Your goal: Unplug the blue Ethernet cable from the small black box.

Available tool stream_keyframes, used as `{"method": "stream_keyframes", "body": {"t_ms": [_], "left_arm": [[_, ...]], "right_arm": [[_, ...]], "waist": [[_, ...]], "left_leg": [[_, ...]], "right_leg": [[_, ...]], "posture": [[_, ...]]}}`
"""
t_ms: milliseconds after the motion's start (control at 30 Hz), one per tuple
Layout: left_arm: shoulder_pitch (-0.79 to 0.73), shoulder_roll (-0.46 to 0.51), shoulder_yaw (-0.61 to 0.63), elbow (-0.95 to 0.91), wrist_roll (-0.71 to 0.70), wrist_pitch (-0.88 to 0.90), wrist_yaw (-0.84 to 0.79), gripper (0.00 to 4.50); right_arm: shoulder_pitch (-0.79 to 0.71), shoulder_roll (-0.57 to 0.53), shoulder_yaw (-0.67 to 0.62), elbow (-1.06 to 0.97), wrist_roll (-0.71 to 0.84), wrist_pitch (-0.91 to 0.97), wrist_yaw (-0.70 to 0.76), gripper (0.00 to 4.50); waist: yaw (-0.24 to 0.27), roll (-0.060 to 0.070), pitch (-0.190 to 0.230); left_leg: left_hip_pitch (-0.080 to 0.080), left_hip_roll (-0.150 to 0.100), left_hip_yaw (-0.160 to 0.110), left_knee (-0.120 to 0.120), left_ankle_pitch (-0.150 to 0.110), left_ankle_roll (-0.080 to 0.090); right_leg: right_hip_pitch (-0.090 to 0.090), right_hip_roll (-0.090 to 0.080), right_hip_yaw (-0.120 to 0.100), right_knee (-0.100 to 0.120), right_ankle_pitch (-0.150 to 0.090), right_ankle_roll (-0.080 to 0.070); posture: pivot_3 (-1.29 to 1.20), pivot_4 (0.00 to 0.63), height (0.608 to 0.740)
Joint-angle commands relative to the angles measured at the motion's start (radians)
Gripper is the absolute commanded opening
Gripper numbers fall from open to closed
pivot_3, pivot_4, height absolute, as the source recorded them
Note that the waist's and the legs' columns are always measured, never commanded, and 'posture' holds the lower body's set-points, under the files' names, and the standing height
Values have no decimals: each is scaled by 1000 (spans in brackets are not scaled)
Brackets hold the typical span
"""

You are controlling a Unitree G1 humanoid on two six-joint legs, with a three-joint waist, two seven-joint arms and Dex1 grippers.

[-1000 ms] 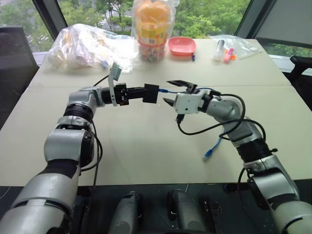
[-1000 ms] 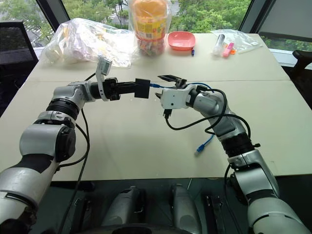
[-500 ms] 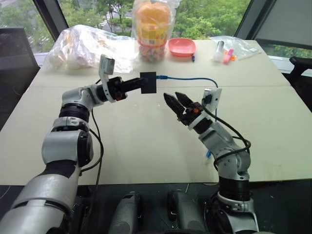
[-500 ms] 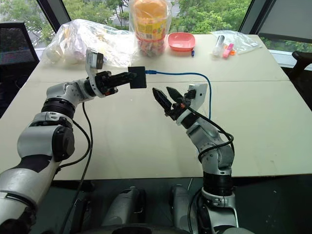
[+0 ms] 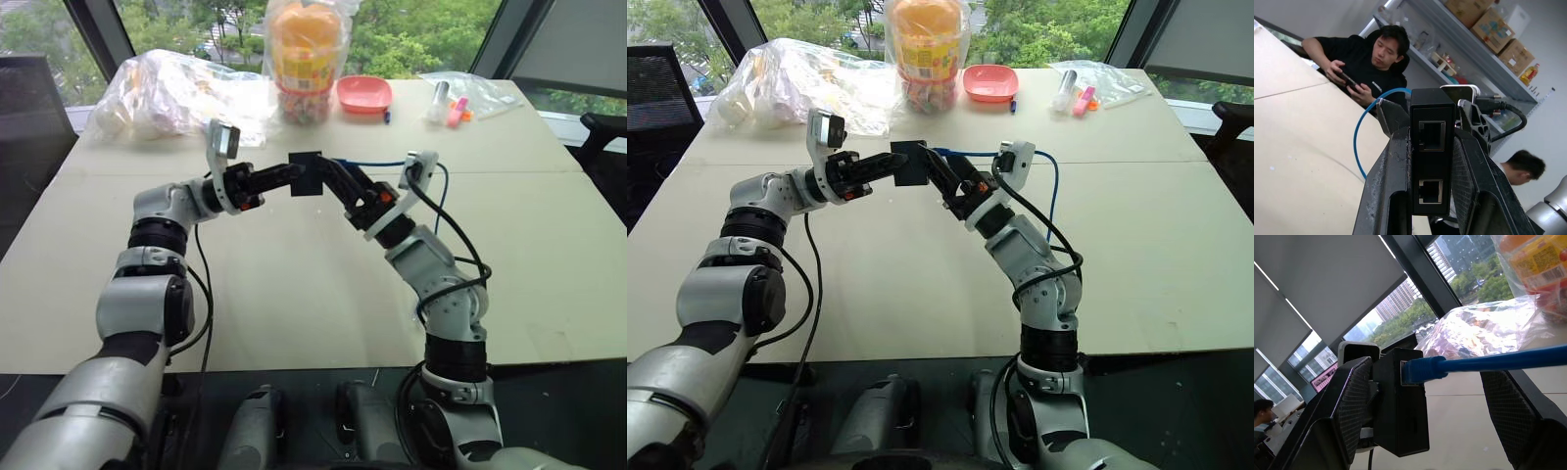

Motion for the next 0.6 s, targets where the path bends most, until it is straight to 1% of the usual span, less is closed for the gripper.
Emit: {"method": "stream_keyframes", "body": {"t_ms": [33, 400, 600], "left_arm": [[-8, 6, 3, -40, -25, 7, -2, 472], [-7, 4, 25, -37, -45, 16, 14, 472], [-6, 12, 17, -41, -55, 22, 10, 472]], "right_arm": [[-18, 14, 2, -11, 34, -16, 1, 3586], [4, 28, 10, -18, 79, -14, 6, 3586], [10, 29, 7, -10, 89, -20, 6, 3586]], "waist": [[0, 0, 0], [0, 0, 0], [0, 0, 0]], "left_leg": [[0, 0, 0, 0, 0, 0], [0, 0, 0, 0, 0, 0], [0, 0, 0, 0, 0, 0]], "right_leg": [[0, 0, 0, 0, 0, 0], [0, 0, 0, 0, 0, 0], [0, 0, 0, 1, 0, 0]], "posture": [[0, 150, 740], [0, 150, 740], [0, 150, 740]]}}
